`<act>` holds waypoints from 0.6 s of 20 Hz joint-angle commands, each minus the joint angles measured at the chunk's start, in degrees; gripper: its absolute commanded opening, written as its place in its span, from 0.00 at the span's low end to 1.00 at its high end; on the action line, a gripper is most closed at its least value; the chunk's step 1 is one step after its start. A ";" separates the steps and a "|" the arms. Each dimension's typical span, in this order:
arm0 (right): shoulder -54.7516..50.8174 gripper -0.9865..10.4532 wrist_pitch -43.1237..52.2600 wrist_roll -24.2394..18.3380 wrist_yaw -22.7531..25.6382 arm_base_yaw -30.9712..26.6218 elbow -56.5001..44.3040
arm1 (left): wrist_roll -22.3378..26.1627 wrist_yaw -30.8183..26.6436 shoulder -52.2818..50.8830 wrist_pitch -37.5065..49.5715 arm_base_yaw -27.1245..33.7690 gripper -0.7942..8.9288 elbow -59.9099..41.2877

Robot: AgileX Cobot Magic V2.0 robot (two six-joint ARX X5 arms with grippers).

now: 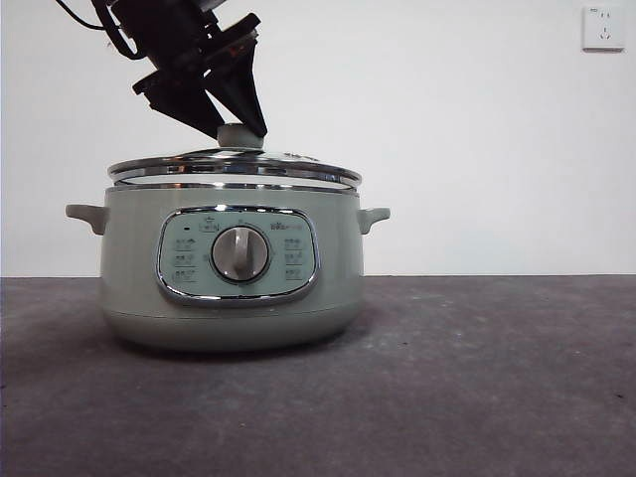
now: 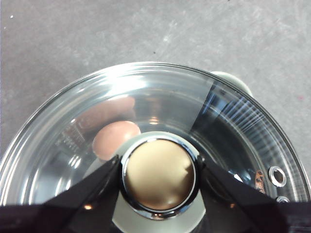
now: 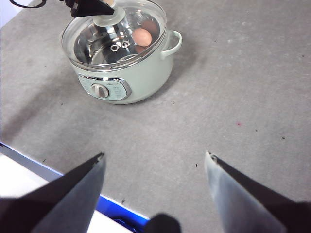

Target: Pick up the egg,open the lid,put the egg in the pot,close the lid

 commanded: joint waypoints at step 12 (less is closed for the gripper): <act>-0.15 0.39 0.39 0.59 0.24 0.07 -0.52 | -0.20 -0.11 -0.70 -0.11 -0.04 0.08 -5.73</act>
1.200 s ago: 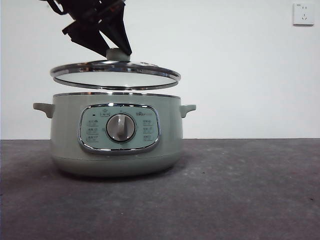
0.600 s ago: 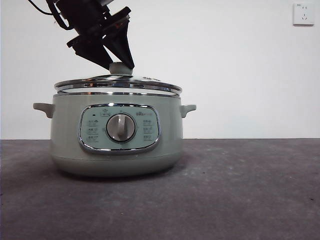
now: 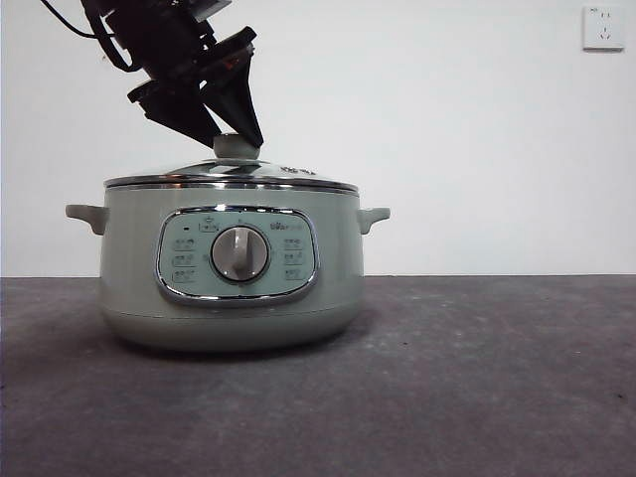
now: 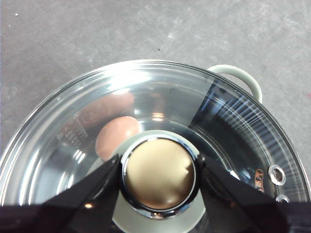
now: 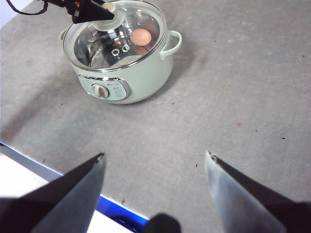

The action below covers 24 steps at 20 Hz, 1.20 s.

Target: Pick up the egg,open the lid,put the egg in the pot,close the lid

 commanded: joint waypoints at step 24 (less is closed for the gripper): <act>0.17 0.39 0.11 -0.35 -0.79 0.07 -0.52 | -4.74 8.04 -30.75 -29.38 0.66 0.47 -1.20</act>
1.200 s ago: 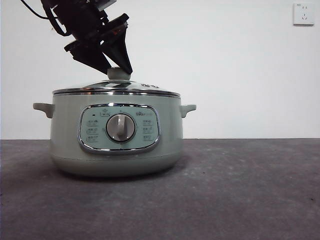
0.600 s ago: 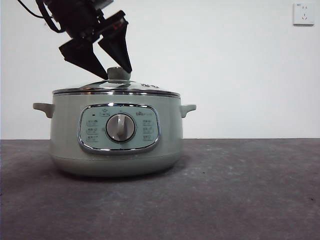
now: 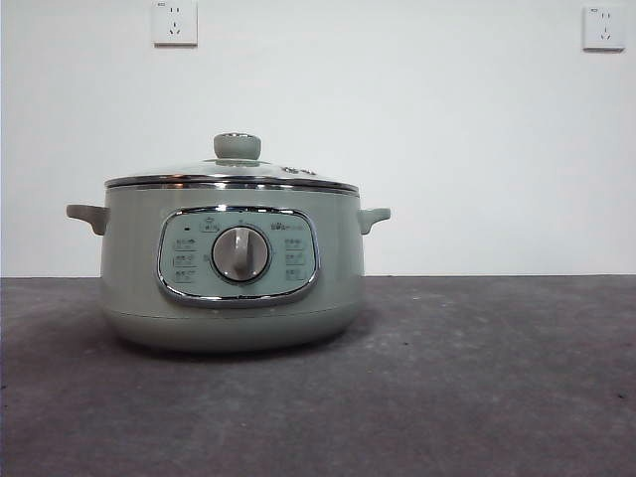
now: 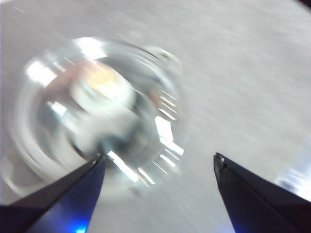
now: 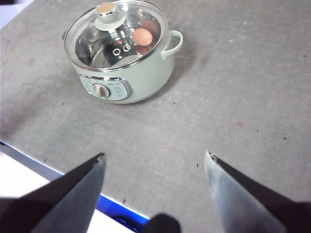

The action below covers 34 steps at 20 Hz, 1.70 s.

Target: Pick up the egg,open the lid,put the egg in the pot,close the lid

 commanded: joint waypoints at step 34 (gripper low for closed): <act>0.70 0.09 -3.34 0.63 -0.35 0.07 -0.52 | -0.66 4.68 -7.82 -11.19 0.00 0.08 -0.57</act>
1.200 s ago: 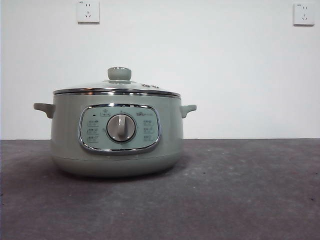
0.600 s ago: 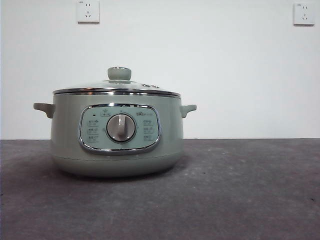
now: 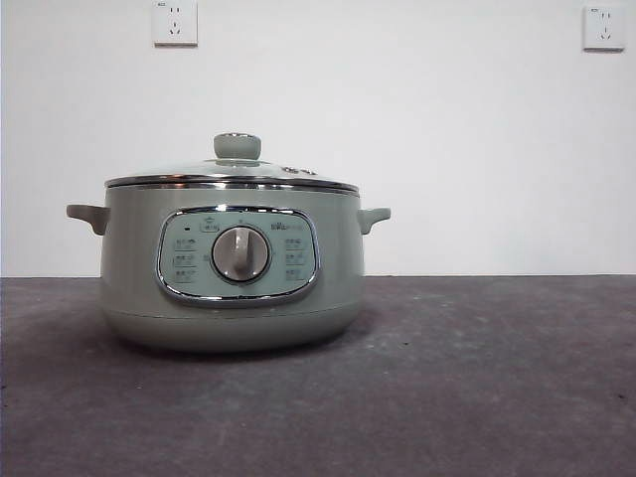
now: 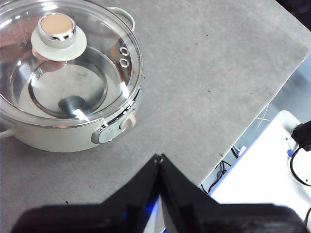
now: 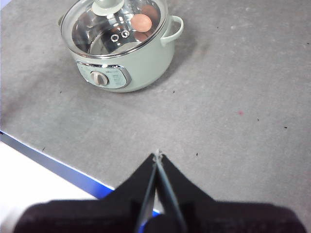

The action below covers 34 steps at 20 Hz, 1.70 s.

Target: Pick up the egg,open the lid,put the egg in the pot,close the lid

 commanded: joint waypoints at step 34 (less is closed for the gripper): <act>0.04 0.09 -1.25 0.57 0.07 0.07 -0.50 | -5.84 -23.30 -59.21 61.29 25.51 0.08 -82.82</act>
